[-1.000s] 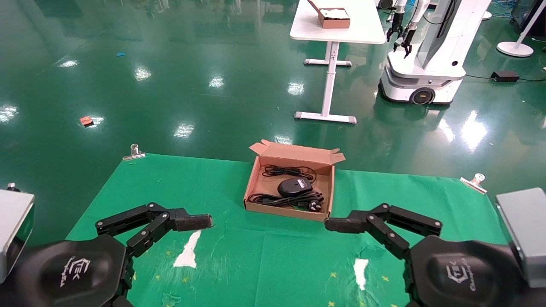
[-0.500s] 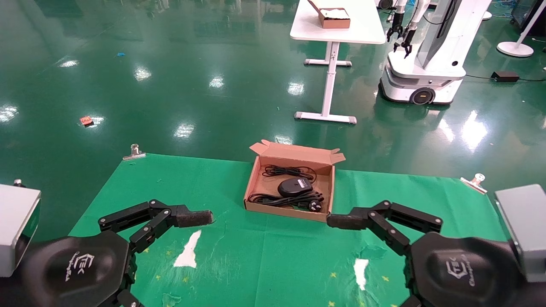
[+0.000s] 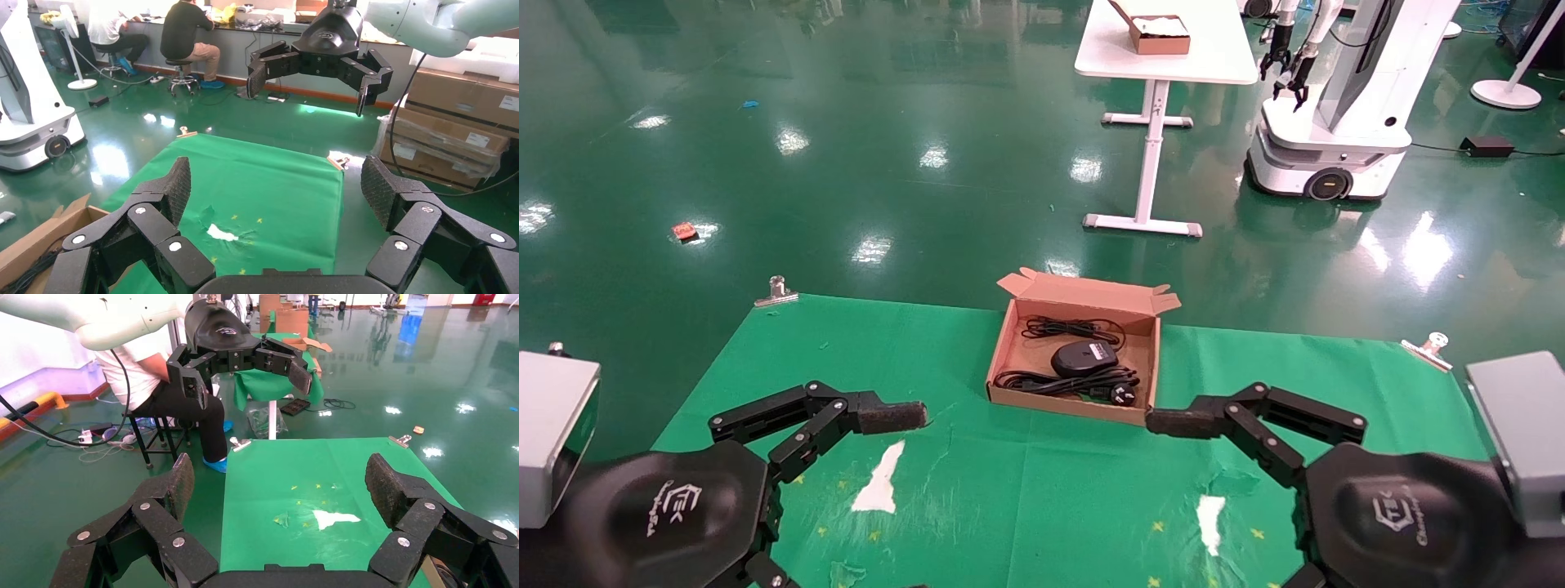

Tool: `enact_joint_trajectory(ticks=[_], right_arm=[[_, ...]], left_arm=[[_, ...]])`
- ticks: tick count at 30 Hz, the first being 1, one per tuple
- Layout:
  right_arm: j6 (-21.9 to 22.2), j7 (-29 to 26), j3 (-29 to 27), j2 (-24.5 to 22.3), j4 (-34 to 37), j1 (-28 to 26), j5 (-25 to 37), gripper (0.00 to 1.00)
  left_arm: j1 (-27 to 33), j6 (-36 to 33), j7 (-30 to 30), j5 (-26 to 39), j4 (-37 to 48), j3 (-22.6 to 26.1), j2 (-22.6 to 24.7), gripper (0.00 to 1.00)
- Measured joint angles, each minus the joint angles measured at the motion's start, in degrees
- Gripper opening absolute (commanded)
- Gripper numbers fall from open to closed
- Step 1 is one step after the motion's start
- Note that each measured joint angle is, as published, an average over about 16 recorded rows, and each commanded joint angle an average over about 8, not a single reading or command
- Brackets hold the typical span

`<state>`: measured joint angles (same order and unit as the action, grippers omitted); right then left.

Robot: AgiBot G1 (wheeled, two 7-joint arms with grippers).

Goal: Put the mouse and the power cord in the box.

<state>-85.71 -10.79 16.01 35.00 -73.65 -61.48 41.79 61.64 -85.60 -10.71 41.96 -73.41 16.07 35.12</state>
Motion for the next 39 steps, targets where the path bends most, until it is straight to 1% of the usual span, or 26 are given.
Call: enact_joint_trajectory(ticks=[39], right_arm=[[0.03, 0.05, 0.01, 0.01, 0.1, -0.07, 0.06, 1.0]], left_arm=[[0.07, 0.08, 0.02, 0.08, 0.09, 0.06, 0.08, 1.0]])
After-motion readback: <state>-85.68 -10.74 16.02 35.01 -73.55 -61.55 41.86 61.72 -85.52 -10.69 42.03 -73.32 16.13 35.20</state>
